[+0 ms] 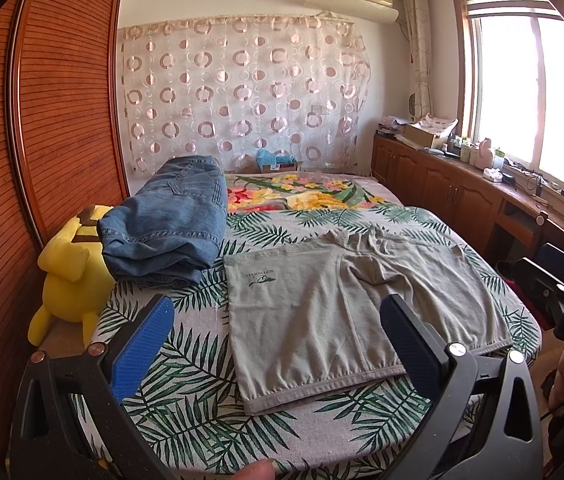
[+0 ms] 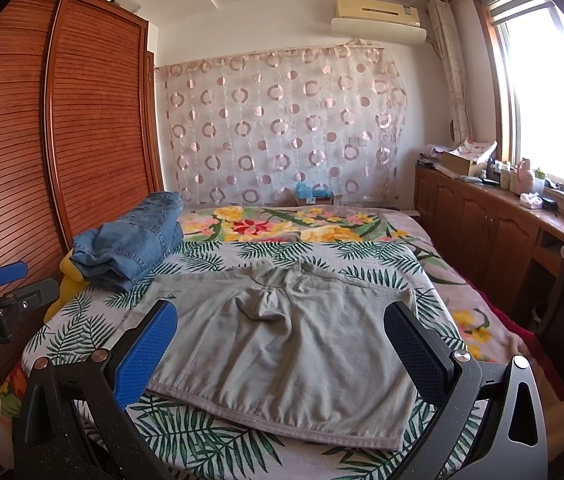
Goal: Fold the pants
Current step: 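Move both tools toward the pants hem and close the left tool on it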
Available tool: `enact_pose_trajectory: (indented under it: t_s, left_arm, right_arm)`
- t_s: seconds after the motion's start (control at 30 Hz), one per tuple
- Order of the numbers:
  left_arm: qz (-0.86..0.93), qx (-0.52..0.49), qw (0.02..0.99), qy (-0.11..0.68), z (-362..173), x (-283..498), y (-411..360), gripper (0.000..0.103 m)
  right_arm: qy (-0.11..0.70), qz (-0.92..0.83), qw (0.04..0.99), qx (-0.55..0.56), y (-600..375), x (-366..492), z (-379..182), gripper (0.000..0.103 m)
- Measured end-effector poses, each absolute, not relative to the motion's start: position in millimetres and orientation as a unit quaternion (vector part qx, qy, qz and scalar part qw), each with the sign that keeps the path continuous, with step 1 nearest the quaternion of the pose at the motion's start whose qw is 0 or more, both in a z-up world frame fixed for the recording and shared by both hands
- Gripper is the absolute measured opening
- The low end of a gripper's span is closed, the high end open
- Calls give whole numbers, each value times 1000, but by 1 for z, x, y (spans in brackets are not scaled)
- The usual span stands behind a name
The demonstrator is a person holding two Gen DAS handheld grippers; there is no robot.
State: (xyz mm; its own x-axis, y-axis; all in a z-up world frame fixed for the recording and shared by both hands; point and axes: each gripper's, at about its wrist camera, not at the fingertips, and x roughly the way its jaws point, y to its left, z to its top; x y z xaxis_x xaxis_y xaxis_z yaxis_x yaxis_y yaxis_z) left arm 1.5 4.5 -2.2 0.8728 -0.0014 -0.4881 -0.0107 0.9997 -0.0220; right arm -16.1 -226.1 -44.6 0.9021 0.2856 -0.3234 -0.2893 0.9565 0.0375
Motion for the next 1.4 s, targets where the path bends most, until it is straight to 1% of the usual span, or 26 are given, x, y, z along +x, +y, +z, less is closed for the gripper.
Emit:
enact_pose_trajectory:
  t_s: [0.3, 0.8, 1.03, 1.13, 1.23, 1.3, 1.33, 1.4]
  left_arm:
    - [3, -18, 957, 290, -34, 19, 15, 103]
    - [6, -25, 943, 332, -69, 30, 34, 103]
    - [9, -38, 934, 356, -89, 31, 48, 103]
    - [4, -44, 930, 365, -95, 29, 51, 99]
    - [-7, -50, 927, 372, -100, 29, 52, 92]
    - [-17, -57, 925, 375, -103, 30, 52, 83]
    - [-22, -60, 923, 378, -105, 30, 52, 81]
    - [-30, -66, 921, 382, -107, 30, 51, 71]
  right_arm:
    - [193, 136, 972, -17, -238, -2, -58, 103]
    - [241, 135, 961, -29, -249, 15, -75, 103]
    - [278, 145, 949, -38, -250, 26, -85, 101]
    - [294, 151, 943, -44, -251, 32, -92, 100]
    - [307, 153, 938, -46, -253, 34, -96, 98]
    - [312, 153, 937, -46, -257, 34, -97, 97]
    - [315, 152, 936, -47, -259, 34, -97, 96]
    - [319, 149, 935, -49, -263, 33, -98, 96]
